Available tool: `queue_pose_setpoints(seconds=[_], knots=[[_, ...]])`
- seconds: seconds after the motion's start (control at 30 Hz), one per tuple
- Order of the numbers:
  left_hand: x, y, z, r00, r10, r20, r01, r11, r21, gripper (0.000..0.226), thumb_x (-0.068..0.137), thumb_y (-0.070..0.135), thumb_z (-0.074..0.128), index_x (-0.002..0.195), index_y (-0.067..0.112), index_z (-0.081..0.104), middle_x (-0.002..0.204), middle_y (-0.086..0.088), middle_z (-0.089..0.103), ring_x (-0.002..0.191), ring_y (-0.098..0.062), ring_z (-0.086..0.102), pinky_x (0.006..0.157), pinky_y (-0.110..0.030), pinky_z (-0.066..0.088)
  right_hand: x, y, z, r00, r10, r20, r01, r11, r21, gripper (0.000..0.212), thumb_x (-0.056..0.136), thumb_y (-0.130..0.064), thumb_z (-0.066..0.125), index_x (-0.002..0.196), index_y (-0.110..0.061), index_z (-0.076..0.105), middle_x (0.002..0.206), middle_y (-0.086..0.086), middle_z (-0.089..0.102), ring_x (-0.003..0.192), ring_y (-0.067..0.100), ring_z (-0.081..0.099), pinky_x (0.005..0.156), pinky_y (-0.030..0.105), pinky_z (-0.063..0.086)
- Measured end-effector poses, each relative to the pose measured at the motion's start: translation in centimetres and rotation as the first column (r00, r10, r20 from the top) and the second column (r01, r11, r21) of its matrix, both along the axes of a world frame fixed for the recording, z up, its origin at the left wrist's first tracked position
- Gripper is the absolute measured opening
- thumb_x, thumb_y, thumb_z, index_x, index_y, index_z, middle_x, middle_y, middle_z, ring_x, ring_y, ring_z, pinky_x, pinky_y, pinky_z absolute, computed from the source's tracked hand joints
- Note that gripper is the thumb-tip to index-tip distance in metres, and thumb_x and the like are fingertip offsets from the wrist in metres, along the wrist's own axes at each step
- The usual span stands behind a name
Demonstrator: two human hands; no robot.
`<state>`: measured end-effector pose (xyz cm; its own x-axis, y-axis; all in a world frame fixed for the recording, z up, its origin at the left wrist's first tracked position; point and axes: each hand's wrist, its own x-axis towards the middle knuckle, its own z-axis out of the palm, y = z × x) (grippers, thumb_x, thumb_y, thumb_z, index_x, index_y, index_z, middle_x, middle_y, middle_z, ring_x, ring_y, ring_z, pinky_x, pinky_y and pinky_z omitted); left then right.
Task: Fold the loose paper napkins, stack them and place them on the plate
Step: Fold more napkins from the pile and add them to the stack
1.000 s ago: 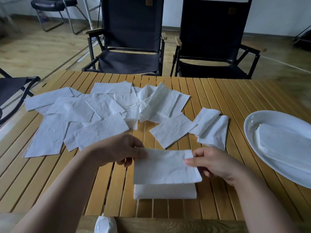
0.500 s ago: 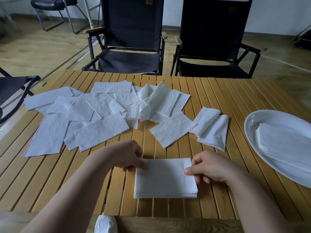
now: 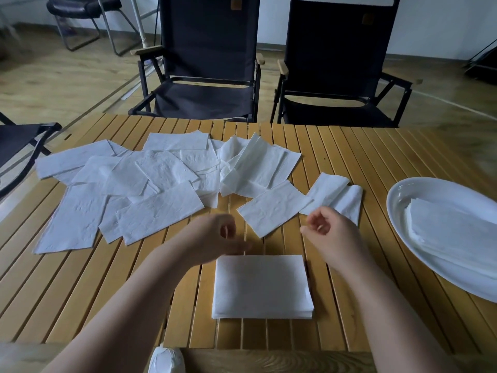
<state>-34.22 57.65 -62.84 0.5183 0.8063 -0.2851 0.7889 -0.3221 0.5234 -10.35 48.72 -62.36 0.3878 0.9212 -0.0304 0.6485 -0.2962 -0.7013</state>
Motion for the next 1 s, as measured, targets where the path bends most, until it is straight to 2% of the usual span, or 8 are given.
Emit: queue_pose_setpoints(seconds=[0.07, 0.13, 0.27, 0.37, 0.53, 0.67, 0.83, 1.0], knots=[[0.8, -0.1, -0.1, 0.989, 0.017, 0.146, -0.034, 0.993, 0.116, 0.025, 0.083, 0.051, 0.071, 0.097, 0.031, 0.064, 0.099, 0.013, 0.061, 0.087, -0.011, 0.054, 0.067, -0.022, 0.045, -0.6, 0.5, -0.8, 0.996, 0.052, 0.067, -0.053, 0.998, 0.024, 0.025, 0.094, -0.017, 0.065, 0.115, -0.029, 0.064, 0.116, -0.014, 0.063, 0.112, 0.009, 0.058, 0.081, 0.018, 0.046], [1.6, -0.1, -0.8, 0.989, -0.062, 0.132, 0.031, 0.974, 0.223, 0.034, 0.085, 0.049, 0.070, 0.116, 0.038, 0.063, 0.123, 0.016, 0.056, 0.108, -0.010, 0.047, 0.084, -0.024, 0.045, -1.2, 1.0, -1.9, 0.985, 0.135, 0.110, -0.135, 0.991, -0.015, 0.044, 0.096, -0.011, 0.058, 0.136, -0.031, 0.056, 0.139, -0.011, 0.053, 0.134, 0.009, 0.045, 0.105, 0.026, 0.043], [2.6, 0.0, -2.5, 0.992, -0.127, 0.019, 0.117, 0.955, 0.271, 0.053, 0.086, 0.051, 0.068, 0.135, 0.037, 0.056, 0.139, 0.010, 0.049, 0.117, -0.018, 0.040, 0.097, -0.030, 0.042, -2.4, 1.6, -3.1, 0.960, 0.183, 0.212, -0.164, 0.981, -0.106, 0.051, 0.097, -0.008, 0.051, 0.142, -0.033, 0.050, 0.150, -0.010, 0.045, 0.145, 0.010, 0.029, 0.125, 0.050, 0.012], [2.6, 0.4, -2.8, 0.992, -0.124, 0.020, 0.112, 0.948, 0.298, 0.049, 0.086, 0.047, 0.070, 0.132, 0.037, 0.059, 0.134, 0.009, 0.050, 0.117, -0.019, 0.040, 0.097, -0.031, 0.041, -2.8, 1.7, -3.2, 0.947, 0.165, 0.274, -0.150, 0.986, -0.075, 0.045, 0.096, -0.014, 0.055, 0.137, -0.035, 0.055, 0.139, -0.013, 0.054, 0.139, 0.010, 0.037, 0.123, 0.048, 0.003], [1.7, 0.9, -3.1, 0.990, -0.117, 0.085, 0.081, 0.936, 0.343, 0.021, 0.087, 0.036, 0.072, 0.108, 0.033, 0.071, 0.114, 0.014, 0.054, 0.103, -0.012, 0.041, 0.091, -0.030, 0.045, -3.1, 1.6, -3.2, 0.945, 0.169, 0.280, -0.181, 0.983, 0.015, 0.035, 0.092, -0.021, 0.062, 0.123, -0.036, 0.064, 0.111, -0.019, 0.065, 0.116, 0.008, 0.048, 0.104, 0.036, 0.029], [1.3, 1.0, -2.9, 0.989, -0.113, 0.098, 0.072, 0.935, 0.347, 0.011, 0.092, 0.029, 0.067, 0.102, 0.028, 0.073, 0.109, 0.014, 0.054, 0.104, -0.011, 0.046, 0.083, -0.020, 0.037, -2.8, 1.6, -3.6, 0.947, 0.152, 0.284, -0.152, 0.988, -0.021, 0.039, 0.091, -0.029, 0.065, 0.130, -0.032, 0.062, 0.112, -0.014, 0.060, 0.114, 0.012, 0.049, 0.090, 0.031, 0.028], [0.9, 0.9, -2.2, 0.985, -0.076, 0.157, 0.031, 0.961, 0.275, 0.005, 0.094, 0.029, 0.064, 0.098, 0.031, 0.065, 0.106, 0.015, 0.054, 0.101, -0.009, 0.047, 0.079, -0.020, 0.039, -2.6, 1.5, -3.9, 0.954, 0.051, 0.295, -0.044, 0.999, -0.032, 0.034, 0.091, -0.036, 0.068, 0.124, -0.030, 0.067, 0.119, -0.009, 0.058, 0.117, 0.014, 0.050, 0.091, 0.032, 0.028], [0.2, 0.7, -1.4, 0.970, 0.036, 0.242, -0.071, 0.988, 0.140, 0.008, 0.097, 0.020, 0.059, 0.101, 0.025, 0.064, 0.091, 0.019, 0.058, 0.085, -0.001, 0.056, 0.066, -0.009, 0.040, -2.3, 1.6, -4.0, 0.952, -0.042, 0.303, 0.031, 0.999, 0.042, 0.024, 0.090, -0.024, 0.070, 0.115, -0.026, 0.071, 0.115, -0.007, 0.060, 0.110, 0.016, 0.054, 0.091, 0.034, 0.038]])
